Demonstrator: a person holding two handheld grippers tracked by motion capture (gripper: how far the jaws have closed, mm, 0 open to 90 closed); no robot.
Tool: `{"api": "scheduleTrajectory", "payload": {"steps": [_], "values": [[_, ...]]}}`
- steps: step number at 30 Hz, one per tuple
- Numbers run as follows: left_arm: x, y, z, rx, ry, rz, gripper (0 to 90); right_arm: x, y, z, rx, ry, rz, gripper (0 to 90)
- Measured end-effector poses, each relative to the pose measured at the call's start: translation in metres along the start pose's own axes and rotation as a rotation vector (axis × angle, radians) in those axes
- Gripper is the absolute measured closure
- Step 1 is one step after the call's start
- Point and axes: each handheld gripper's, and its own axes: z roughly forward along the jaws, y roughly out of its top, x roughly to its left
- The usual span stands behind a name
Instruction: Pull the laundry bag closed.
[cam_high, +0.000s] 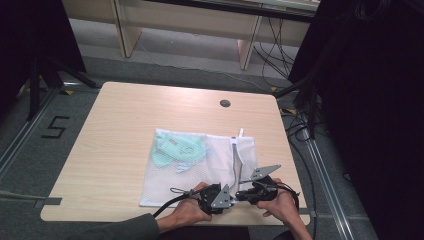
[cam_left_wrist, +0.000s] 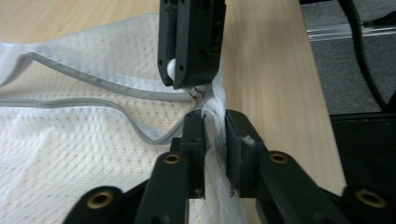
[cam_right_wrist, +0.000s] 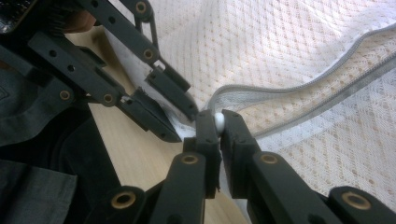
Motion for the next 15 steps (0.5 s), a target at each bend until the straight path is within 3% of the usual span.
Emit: {"api": "scheduleTrajectory", "payload": {"steps": [1, 3, 7, 9, 11, 13, 15], "values": [[0.0006, 0.0005, -0.0009, 0.016, -0.006, 0.021, 77.1, 0.0001, -0.0002, 0.0000, -0.002, -0.002, 0.002, 86.7], [-0.0019, 0.0002, 0.0002, 0.000, 0.003, 0.010, 79.4, -0.0006, 0.0001, -0.0007, -0.007, 0.002, 0.002, 86.7], [-0.0017, 0.0008, -0.0011, 0.016, -0.004, 0.057, 85.7, 0.0004, -0.0001, -0.0004, -0.003, 0.004, 0.016, 86.7], [-0.0029, 0.0002, -0.0004, 0.014, -0.005, 0.061, 87.3, 0.0004, -0.0002, 0.0001, -0.003, 0.008, 0.020, 86.6], [-0.0018, 0.0013, -0.0020, 0.039, -0.011, 0.098, 88.0, -0.0008, -0.0004, 0.0010, -0.004, 0.004, 0.003, 86.7], [-0.0043, 0.0006, -0.0008, 0.014, 0.004, 0.098, 88.4, -0.0011, -0.0006, 0.0019, -0.002, 0.008, 0.000, 86.7], [-0.0043, 0.0012, -0.0014, 0.040, -0.030, 0.100, 88.6, -0.0010, -0.0005, 0.0022, 0.007, 0.017, 0.005, 86.7]]}}
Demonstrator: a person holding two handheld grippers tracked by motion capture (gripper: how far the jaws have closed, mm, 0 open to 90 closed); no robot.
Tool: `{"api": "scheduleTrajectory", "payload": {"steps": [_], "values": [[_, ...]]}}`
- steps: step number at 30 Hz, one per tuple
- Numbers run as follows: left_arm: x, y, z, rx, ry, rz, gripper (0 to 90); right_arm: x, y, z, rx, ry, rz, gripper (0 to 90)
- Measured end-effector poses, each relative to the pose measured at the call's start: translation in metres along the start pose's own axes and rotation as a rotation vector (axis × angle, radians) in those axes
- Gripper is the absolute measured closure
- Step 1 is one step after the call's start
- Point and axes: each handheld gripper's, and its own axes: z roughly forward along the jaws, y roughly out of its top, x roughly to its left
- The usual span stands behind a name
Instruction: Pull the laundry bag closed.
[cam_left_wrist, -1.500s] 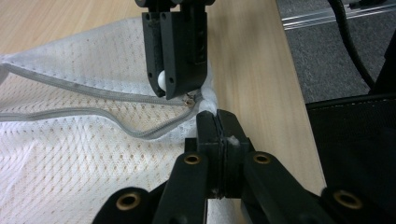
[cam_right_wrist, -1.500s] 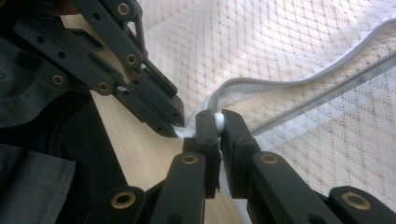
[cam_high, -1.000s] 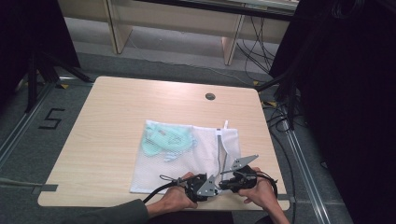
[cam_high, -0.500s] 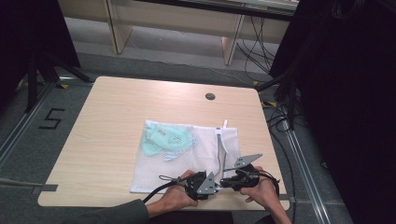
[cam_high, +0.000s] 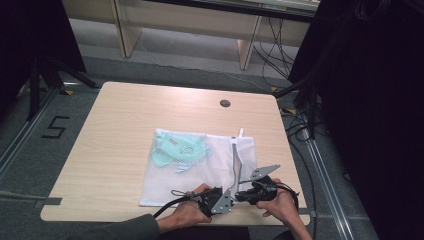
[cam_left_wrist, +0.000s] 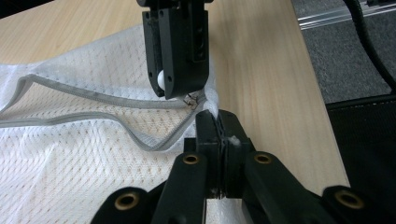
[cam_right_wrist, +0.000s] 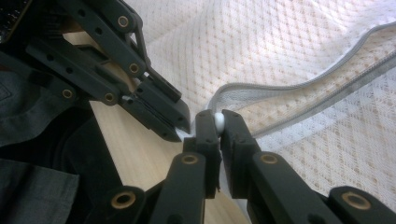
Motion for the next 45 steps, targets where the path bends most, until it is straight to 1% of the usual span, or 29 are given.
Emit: {"api": "scheduleTrajectory", "payload": {"steps": [1, 5, 7, 8, 9, 10, 12, 13, 16, 17, 18, 20, 21, 23, 24, 25, 26, 27, 28, 29, 30, 31, 32, 35, 38, 40, 41, 44, 45], "values": [[0.000, 0.000, 0.001, -0.015, 0.013, 0.011, 88.6, 0.000, 0.000, 0.001, -0.004, 0.009, 0.004, 86.7], [-0.001, 0.000, 0.001, -0.019, -0.007, -0.017, 88.7, -0.001, 0.000, 0.003, 0.010, 0.005, -0.003, 86.7], [-0.001, 0.000, 0.001, -0.020, -0.021, -0.025, 88.7, -0.002, 0.001, 0.004, 0.020, -0.029, -0.012, 86.7], [-0.002, 0.000, 0.002, -0.036, -0.010, -0.034, 88.7, -0.003, 0.001, 0.004, 0.022, -0.030, -0.013, 86.7], [-0.002, 0.000, 0.002, -0.028, -0.012, -0.040, 88.7, -0.004, 0.001, 0.004, 0.025, -0.028, -0.012, 86.7], [-0.002, 0.000, 0.003, -0.038, -0.006, -0.043, 88.7, -0.004, 0.002, 0.004, 0.025, -0.030, -0.011, 86.7], [0.000, -0.001, 0.001, -0.030, -0.017, -0.055, 88.7, -0.004, 0.003, 0.004, 0.026, -0.025, -0.012, 86.7], [0.000, -0.001, 0.001, -0.039, -0.024, -0.071, 88.7, -0.004, 0.003, 0.005, 0.023, -0.024, -0.011, 86.7], [0.000, -0.001, 0.001, -0.040, -0.026, -0.090, 88.7, -0.004, 0.003, 0.005, 0.023, -0.017, 0.000, 86.7], [0.000, 0.000, 0.000, -0.044, -0.030, -0.088, 88.7, -0.005, 0.004, 0.005, 0.017, -0.025, -0.014, 86.7], [0.000, 0.000, 0.000, -0.042, -0.015, -0.068, 88.7, -0.006, 0.004, 0.005, 0.024, -0.026, -0.012, 86.7], [0.000, 0.000, 0.000, -0.038, -0.027, -0.090, 88.6, -0.006, 0.005, 0.005, 0.024, -0.030, -0.016, 86.7], [0.002, -0.001, -0.001, -0.037, -0.027, -0.076, 88.7, -0.006, 0.005, 0.006, 0.022, -0.032, -0.017, 86.7], [0.002, -0.001, -0.001, -0.039, -0.031, -0.081, 88.6, -0.006, 0.006, 0.006, 0.032, -0.024, -0.013, 86.7], [0.002, -0.001, 0.000, -0.042, -0.033, -0.096, 88.6, -0.006, 0.006, 0.007, 0.029, -0.024, -0.023, 86.7], [0.002, -0.001, 0.000, -0.042, -0.035, -0.092, 88.6, -0.005, 0.006, 0.007, 0.029, -0.030, -0.014, 86.7], [0.002, -0.002, 0.000, -0.045, -0.040, -0.096, 88.6, -0.005, 0.007, 0.007, 0.026, -0.025, -0.019, 86.7], [0.004, -0.002, -0.001, -0.044, -0.037, -0.087, 88.6, -0.006, 0.008, 0.008, 0.029, -0.021, -0.034, 86.7], [0.004, -0.002, -0.002, -0.044, -0.046, -0.099, 88.6, -0.006, 0.008, 0.008, 0.035, -0.031, -0.018, 86.7], [0.003, -0.002, -0.001, -0.053, -0.045, -0.112, 88.6, -0.007, 0.008, 0.008, 0.031, -0.041, -0.031, 86.7], [0.004, -0.002, -0.002, -0.046, -0.045, -0.101, 88.6, -0.008, 0.008, 0.007, 0.032, -0.043, -0.030, 86.7], [0.002, -0.002, -0.001, -0.053, -0.041, -0.108, 88.6, -0.008, 0.009, 0.007, 0.031, -0.041, -0.018, 86.7], [0.002, -0.002, -0.001, -0.050, -0.040, -0.106, 88.6, -0.009, 0.009, 0.007, 0.032, -0.033, -0.029, 86.7], [0.002, -0.002, -0.001, -0.050, -0.047, -0.118, 88.6, -0.009, 0.010, 0.009, 0.031, -0.045, -0.034, 86.7], [0.002, -0.003, -0.001, -0.050, -0.032, -0.109, 88.6, -0.010, 0.011, 0.009, 0.034, -0.036, -0.035, 86.7], [0.002, -0.003, -0.001, -0.053, -0.045, -0.120, 88.6, -0.011, 0.011, 0.009, 0.031, -0.047, -0.038, 86.6], [0.002, -0.002, -0.002, -0.054, -0.032, -0.111, 88.6, -0.011, 0.012, 0.009, 0.034, -0.047, -0.039, 86.7], [0.002, -0.002, -0.001, -0.056, -0.032, -0.100, 88.6, -0.012, 0.012, 0.010, 0.032, -0.046, -0.026, 86.7], [0.002, -0.002, -0.001, -0.057, -0.035, -0.100, 88.6, -0.013, 0.012, 0.010, 0.033, -0.054, -0.037, 86.7]]}}
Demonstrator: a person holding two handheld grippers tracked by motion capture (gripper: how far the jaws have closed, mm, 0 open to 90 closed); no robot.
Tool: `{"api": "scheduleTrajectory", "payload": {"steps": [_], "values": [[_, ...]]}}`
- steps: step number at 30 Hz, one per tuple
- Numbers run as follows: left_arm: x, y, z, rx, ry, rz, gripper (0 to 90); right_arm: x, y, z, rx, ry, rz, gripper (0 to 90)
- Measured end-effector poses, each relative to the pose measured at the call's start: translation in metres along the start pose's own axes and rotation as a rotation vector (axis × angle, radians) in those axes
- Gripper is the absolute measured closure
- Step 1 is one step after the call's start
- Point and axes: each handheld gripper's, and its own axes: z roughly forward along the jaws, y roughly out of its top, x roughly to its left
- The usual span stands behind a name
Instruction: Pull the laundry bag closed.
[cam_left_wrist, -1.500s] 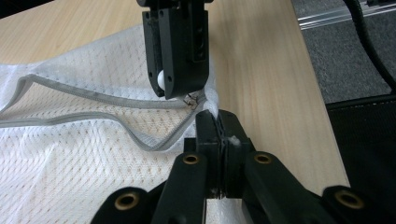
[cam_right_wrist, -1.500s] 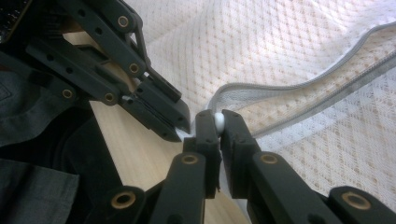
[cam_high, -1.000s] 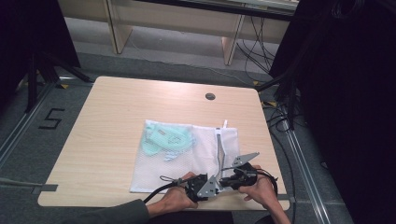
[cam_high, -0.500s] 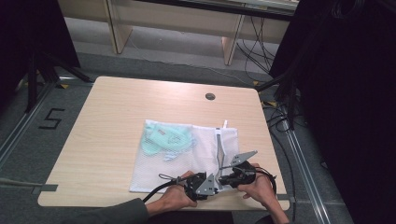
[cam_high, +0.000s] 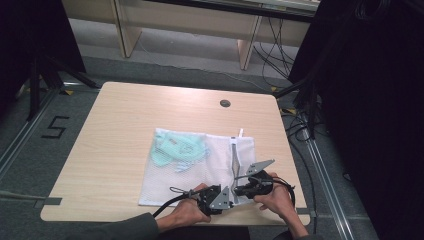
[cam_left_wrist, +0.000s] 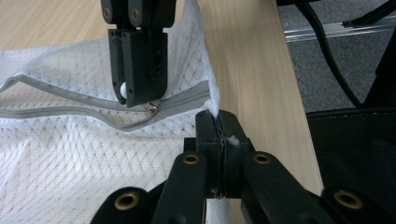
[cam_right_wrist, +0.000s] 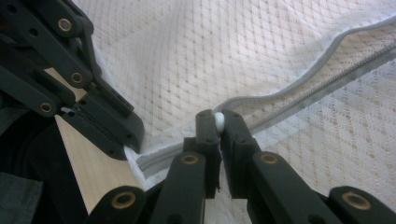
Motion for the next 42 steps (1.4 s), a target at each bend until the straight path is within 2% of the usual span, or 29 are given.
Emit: {"api": "scheduleTrajectory", "payload": {"steps": [1, 2, 4, 9, 11, 15, 22, 23, 24, 25, 27, 29, 35, 40, 42], "values": [[0.000, 0.000, 0.000, -0.001, 0.001, -0.003, 88.6, -0.001, 0.000, 0.000, 0.000, -0.005, -0.003, 86.7], [0.000, 0.000, 0.000, 0.000, -0.008, -0.027, 88.6, -0.001, 0.001, 0.000, 0.000, -0.005, -0.002, 86.7], [0.000, 0.000, 0.000, -0.005, -0.005, -0.029, 88.5, 0.000, 0.001, 0.000, 0.003, -0.004, 0.009, 86.7], [0.002, 0.000, -0.001, 0.001, -0.002, -0.017, 88.5, -0.002, 0.004, 0.001, 0.003, -0.002, -0.008, 86.7], [0.001, 0.000, -0.001, -0.006, -0.009, -0.043, 88.6, -0.002, 0.004, 0.001, -0.001, -0.004, -0.006, 86.7], [0.003, 0.001, -0.004, 0.013, -0.016, -0.005, 88.6, -0.005, 0.004, 0.001, -0.003, -0.008, -0.006, 86.7], [0.004, 0.000, -0.004, 0.004, -0.028, -0.022, 88.5, -0.007, 0.006, 0.001, -0.007, -0.003, -0.006, 86.7], [0.004, 0.000, -0.003, 0.002, -0.020, -0.022, 88.5, -0.007, 0.006, 0.002, -0.005, -0.015, 0.007, 86.7], [0.004, 0.000, -0.004, 0.002, -0.028, -0.028, 88.5, -0.007, 0.007, 0.001, -0.006, -0.007, 0.008, 86.7], [0.003, 0.001, -0.003, -0.007, -0.028, -0.035, 88.6, -0.009, 0.007, 0.002, -0.009, -0.016, -0.009, 86.7], [0.002, 0.000, -0.003, -0.009, -0.035, -0.050, 88.5, -0.011, 0.007, 0.001, -0.011, -0.033, -0.011, 86.7], [0.002, 0.001, -0.003, -0.005, -0.034, -0.028, 88.5, -0.012, 0.008, 0.001, -0.010, -0.036, -0.002, 86.7], [0.002, 0.001, -0.003, -0.010, -0.038, -0.057, 88.5, -0.015, 0.011, 0.002, -0.010, -0.040, -0.014, 86.6], [0.004, 0.002, -0.004, -0.009, -0.033, -0.042, 88.5, -0.017, 0.011, 0.002, -0.013, -0.042, -0.001, 86.7], [0.004, 0.001, -0.004, -0.011, -0.038, -0.047, 88.5, -0.018, 0.012, 0.002, -0.019, -0.045, -0.012, 86.6]]}}
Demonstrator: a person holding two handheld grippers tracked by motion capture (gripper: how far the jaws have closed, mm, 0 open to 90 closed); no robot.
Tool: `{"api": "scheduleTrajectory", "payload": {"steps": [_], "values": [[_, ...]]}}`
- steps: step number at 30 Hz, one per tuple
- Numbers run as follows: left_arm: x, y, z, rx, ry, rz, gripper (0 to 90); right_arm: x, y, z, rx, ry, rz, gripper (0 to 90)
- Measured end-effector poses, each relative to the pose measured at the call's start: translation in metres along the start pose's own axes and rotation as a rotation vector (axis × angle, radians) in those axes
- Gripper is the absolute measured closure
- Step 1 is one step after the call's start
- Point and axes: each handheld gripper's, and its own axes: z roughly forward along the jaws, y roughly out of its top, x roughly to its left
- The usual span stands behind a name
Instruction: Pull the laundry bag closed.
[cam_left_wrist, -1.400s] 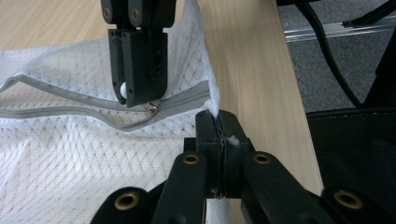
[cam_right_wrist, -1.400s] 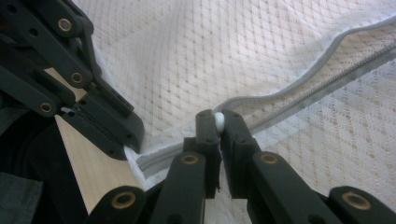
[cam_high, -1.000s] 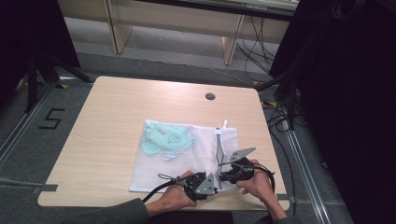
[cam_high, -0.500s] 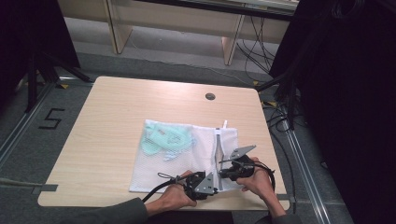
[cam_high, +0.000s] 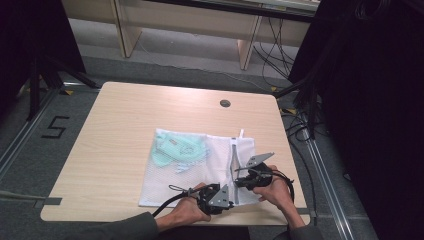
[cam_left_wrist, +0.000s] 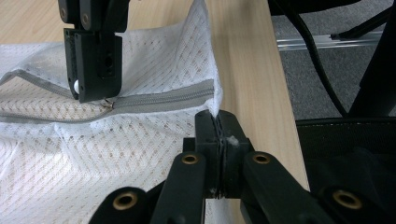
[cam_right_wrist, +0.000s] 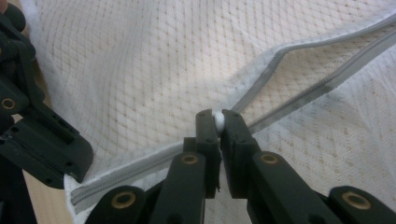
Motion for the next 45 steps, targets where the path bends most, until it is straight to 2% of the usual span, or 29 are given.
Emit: {"api": "scheduleTrajectory", "payload": {"steps": [1, 2, 3, 4, 5, 6, 7, 9, 10, 11, 13, 18, 20, 25, 26, 27, 28, 30, 33, 35, 36, 37, 39, 40, 41, 42, 43, 45], "values": [[-0.001, 0.000, 0.000, -0.004, 0.002, -0.016, 88.5, 0.000, 0.000, 0.000, -0.002, 0.000, 0.000, 86.7], [-0.001, 0.000, 0.000, -0.005, 0.002, -0.013, 88.5, 0.000, 0.001, 0.000, 0.004, 0.004, 0.011, 86.7], [-0.001, 0.000, 0.001, -0.004, 0.004, -0.010, 88.5, -0.001, 0.001, 0.000, 0.001, -0.003, -0.003, 86.6], [-0.002, 0.000, 0.001, -0.002, 0.000, -0.018, 88.5, 0.000, 0.001, 0.000, 0.007, -0.005, 0.011, 86.6], [-0.002, -0.001, 0.001, 0.003, -0.007, -0.016, 88.4, 0.000, 0.001, 0.003, -0.027, -0.009, 0.017, 86.7], [-0.002, -0.001, 0.001, 0.000, 0.000, -0.017, 88.5, -0.002, 0.001, 0.002, -0.014, -0.015, -0.001, 86.7], [-0.002, -0.001, 0.001, 0.001, -0.005, -0.018, 88.5, -0.002, 0.002, 0.001, 0.008, -0.008, 0.008, 86.7], [-0.001, 0.000, 0.001, 0.000, 0.000, -0.007, 88.5, -0.003, 0.003, 0.000, 0.011, -0.007, -0.001, 86.7], [-0.001, 0.000, 0.000, -0.001, -0.001, -0.009, 88.5, -0.004, 0.003, 0.000, 0.009, -0.009, -0.005, 86.7], [-0.002, -0.001, 0.001, -0.004, -0.002, -0.022, 88.5, -0.001, 0.003, 0.004, -0.025, -0.010, 0.016, 86.6], [-0.002, 0.000, 0.000, -0.008, 0.003, -0.021, 88.5, -0.004, 0.004, 0.001, 0.007, -0.010, -0.003, 86.6], [-0.002, 0.000, 0.000, -0.010, 0.003, -0.020, 88.5, -0.006, 0.006, 0.001, 0.006, -0.020, -0.014, 86.7], [-0.001, 0.000, 0.000, -0.005, -0.002, -0.021, 88.5, -0.006, 0.006, 0.003, -0.028, -0.025, -0.001, 86.6], [-0.001, 0.000, -0.001, -0.005, -0.002, -0.028, 88.5, -0.008, 0.008, 0.002, -0.001, -0.019, -0.011, 86.7], [-0.002, 0.000, -0.001, -0.010, 0.004, -0.028, 88.5, -0.008, 0.007, 0.005, -0.026, -0.026, -0.008, 86.7], [-0.003, 0.000, -0.001, -0.009, 0.005, -0.026, 88.6, -0.009, 0.008, 0.002, -0.001, -0.028, -0.017, 86.7], [-0.003, 0.000, -0.001, -0.005, 0.002, -0.019, 88.6, -0.010, 0.008, 0.005, -0.028, -0.031, -0.007, 86.6], [-0.003, 0.000, -0.001, -0.004, -0.001, -0.020, 88.5, -0.012, 0.009, 0.002, -0.005, -0.035, -0.015, 86.6], [-0.003, 0.000, -0.001, -0.007, -0.004, -0.025, 88.6, -0.012, 0.011, 0.004, -0.004, -0.027, -0.013, 86.6], [-0.003, 0.000, -0.001, -0.005, -0.003, -0.025, 88.6, -0.014, 0.012, 0.004, -0.001, -0.039, -0.021, 86.7], [-0.003, 0.000, -0.002, -0.006, 0.010, -0.015, 88.6, -0.014, 0.012, 0.005, -0.005, -0.041, -0.022, 86.6], [-0.003, 0.000, -0.002, -0.011, 0.007, -0.008, 88.6, -0.015, 0.012, 0.007, -0.028, -0.035, -0.017, 86.7], [-0.003, 0.000, -0.002, -0.013, 0.003, -0.023, 88.6, -0.014, 0.012, 0.007, -0.017, -0.037, -0.003, 86.7], [-0.003, 0.000, -0.002, -0.012, 0.003, -0.024, 88.6, -0.016, 0.013, 0.007, -0.018, -0.042, -0.021, 86.7], [-0.003, 0.000, -0.002, -0.012, 0.004, -0.024, 88.6, -0.015, 0.013, 0.008, -0.022, -0.042, -0.007, 86.7], [-0.002, 0.000, -0.002, -0.015, 0.005, -0.026, 88.6, -0.017, 0.014, 0.007, -0.001, -0.040, -0.023, 86.7], [-0.002, 0.000, -0.002, -0.015, 0.006, -0.030, 88.6, -0.017, 0.014, 0.010, -0.027, -0.043, -0.026, 86.7], [-0.003, 0.000, -0.003, -0.012, 0.010, -0.019, 88.6, -0.017, 0.015, 0.010, -0.018, -0.045, -0.014, 86.7]]}}
